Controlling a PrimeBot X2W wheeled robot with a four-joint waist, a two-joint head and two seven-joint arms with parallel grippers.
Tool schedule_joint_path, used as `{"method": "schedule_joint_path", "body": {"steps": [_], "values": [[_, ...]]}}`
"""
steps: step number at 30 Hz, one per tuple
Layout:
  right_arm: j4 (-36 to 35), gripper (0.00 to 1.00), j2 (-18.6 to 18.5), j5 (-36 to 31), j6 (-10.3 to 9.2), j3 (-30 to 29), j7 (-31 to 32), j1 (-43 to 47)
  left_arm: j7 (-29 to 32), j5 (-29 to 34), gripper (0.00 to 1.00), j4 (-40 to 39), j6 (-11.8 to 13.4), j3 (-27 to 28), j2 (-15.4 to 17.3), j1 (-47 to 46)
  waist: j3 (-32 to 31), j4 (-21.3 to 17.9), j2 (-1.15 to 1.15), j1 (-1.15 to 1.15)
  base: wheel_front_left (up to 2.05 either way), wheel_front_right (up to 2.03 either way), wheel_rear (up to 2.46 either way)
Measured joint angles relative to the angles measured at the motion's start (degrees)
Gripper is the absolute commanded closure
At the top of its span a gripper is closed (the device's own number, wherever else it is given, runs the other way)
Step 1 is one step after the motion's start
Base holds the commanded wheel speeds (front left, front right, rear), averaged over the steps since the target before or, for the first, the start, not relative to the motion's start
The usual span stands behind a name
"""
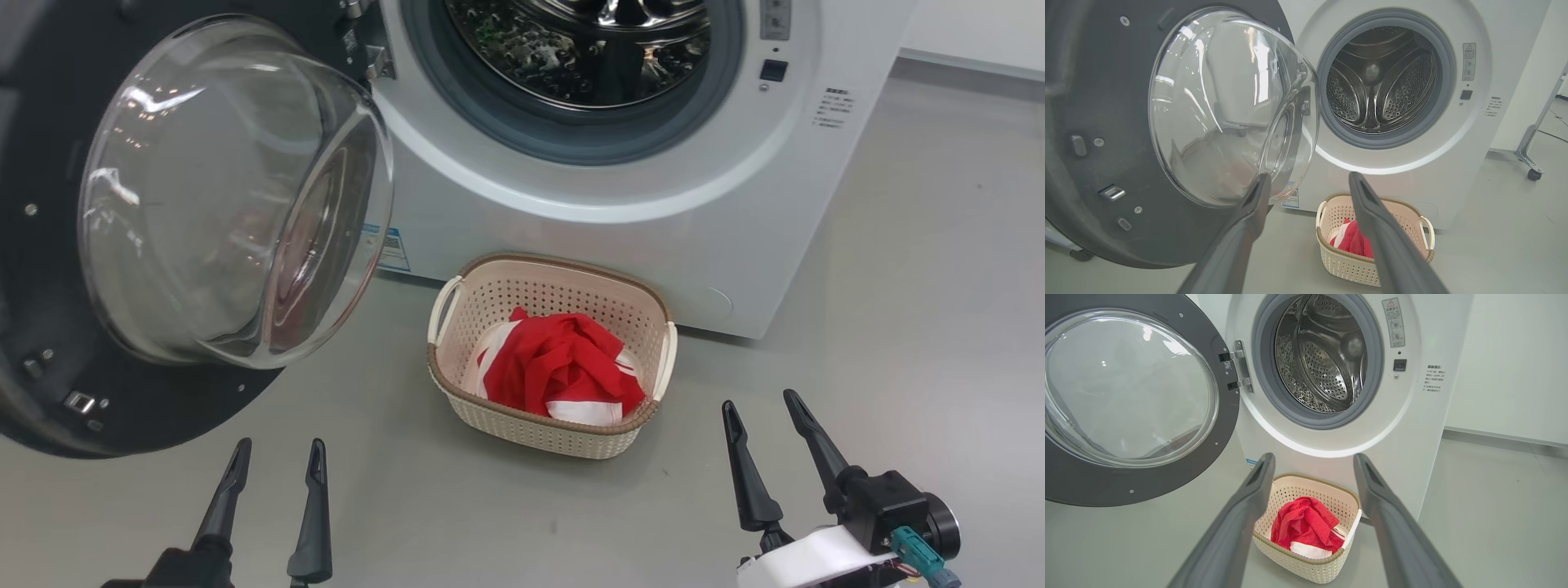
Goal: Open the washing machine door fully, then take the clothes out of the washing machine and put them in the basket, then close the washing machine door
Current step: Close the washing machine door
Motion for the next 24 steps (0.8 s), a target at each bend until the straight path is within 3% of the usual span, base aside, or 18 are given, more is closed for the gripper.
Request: {"method": "schedule_joint_path", "body": {"steps": [16, 24], "values": [[0.21, 0.0, -0.18, 0.0, -0.24, -0.75, 0.0, -0.11, 0.01, -0.88, 0.0, 1.41, 0.15, -1.58, -0.29, -0.16, -0.07, 10.73, 0.0, 0.0, 0.0, 0.0, 0.0], [0.35, 0.0, -0.05, 0.0, -0.23, 0.08, 0.0, -0.12, 0.0, -1.31, 0.0, 1.41, 0.15, -1.18, -0.31, -0.15, -0.22, 12.78, 0.0, 0.0, 0.0, 0.0, 0.0]]}}
